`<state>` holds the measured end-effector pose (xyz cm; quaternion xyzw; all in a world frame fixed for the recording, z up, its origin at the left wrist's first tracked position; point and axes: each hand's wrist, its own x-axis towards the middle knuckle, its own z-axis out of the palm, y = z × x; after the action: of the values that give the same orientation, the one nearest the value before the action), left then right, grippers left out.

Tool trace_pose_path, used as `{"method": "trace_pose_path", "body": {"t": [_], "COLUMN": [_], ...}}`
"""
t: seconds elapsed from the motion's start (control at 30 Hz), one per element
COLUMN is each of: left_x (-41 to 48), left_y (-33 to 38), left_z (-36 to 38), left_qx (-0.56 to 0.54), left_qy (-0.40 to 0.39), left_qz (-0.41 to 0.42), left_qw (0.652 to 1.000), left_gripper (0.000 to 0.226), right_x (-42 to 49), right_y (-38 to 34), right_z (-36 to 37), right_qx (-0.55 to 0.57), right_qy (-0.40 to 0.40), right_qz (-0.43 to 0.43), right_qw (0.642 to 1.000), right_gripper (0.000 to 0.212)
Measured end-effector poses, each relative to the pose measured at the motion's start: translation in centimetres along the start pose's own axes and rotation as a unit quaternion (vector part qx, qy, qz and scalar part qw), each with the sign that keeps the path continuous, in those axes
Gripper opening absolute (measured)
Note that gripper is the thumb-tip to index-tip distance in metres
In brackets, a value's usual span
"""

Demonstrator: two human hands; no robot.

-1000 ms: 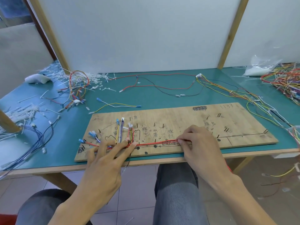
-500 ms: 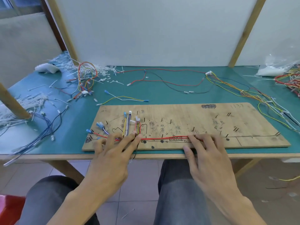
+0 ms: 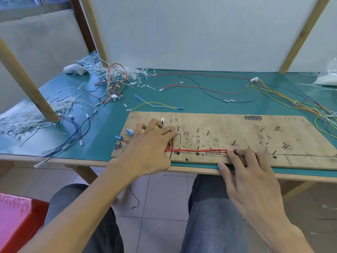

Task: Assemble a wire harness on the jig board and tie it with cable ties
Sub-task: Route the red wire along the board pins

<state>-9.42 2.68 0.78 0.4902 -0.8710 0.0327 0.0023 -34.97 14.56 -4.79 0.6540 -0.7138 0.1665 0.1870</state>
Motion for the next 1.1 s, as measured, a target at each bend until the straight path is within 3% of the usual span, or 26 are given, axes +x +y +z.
{"method": "trace_pose_path", "body": {"t": [0.17, 0.3, 0.5, 0.57, 0.63, 0.77, 0.9, 1.1], "left_x": [-0.4, -0.9, -5.0, -6.1, -6.5, -6.9, -6.9, -6.7], "left_y": [0.8, 0.2, -0.1, 0.1, 0.4, 0.8, 1.2, 1.1], "left_z": [0.4, -0.1, 0.6, 1.1, 1.3, 1.5, 1.8, 1.7], "left_qx": [0.020, -0.029, -0.109, -0.115, -0.116, -0.083, -0.059, -0.046], "left_qy": [-0.031, -0.059, 0.112, 0.112, 0.105, 0.090, 0.076, 0.071], "left_qz": [-0.015, -0.002, -0.010, -0.002, -0.005, 0.001, -0.007, -0.005], "left_qw": [0.999, 0.998, 0.988, 0.987, 0.988, 0.992, 0.995, 0.996], "left_gripper": [0.096, 0.100, 0.077, 0.074, 0.075, 0.076, 0.072, 0.072], "right_x": [0.0, 0.2, 1.9, 2.3, 2.4, 3.1, 4.3, 5.2], "right_y": [0.0, 0.1, 2.9, 4.2, 4.8, 4.5, 4.6, 3.9], "right_z": [-0.1, -0.8, -1.4, -1.6, -1.7, -2.2, -2.2, -2.1], "right_qx": [0.010, 0.042, 0.144, 0.176, 0.207, 0.262, 0.250, 0.177], "right_qy": [-0.010, -0.016, -0.036, -0.049, -0.042, -0.037, -0.051, -0.083], "right_qz": [0.005, 0.015, -0.023, -0.046, -0.046, 0.016, 0.024, 0.027], "right_qw": [1.000, 0.999, 0.989, 0.982, 0.976, 0.964, 0.967, 0.980], "right_gripper": [0.060, 0.057, 0.037, 0.029, 0.036, 0.026, 0.015, 0.019]}}
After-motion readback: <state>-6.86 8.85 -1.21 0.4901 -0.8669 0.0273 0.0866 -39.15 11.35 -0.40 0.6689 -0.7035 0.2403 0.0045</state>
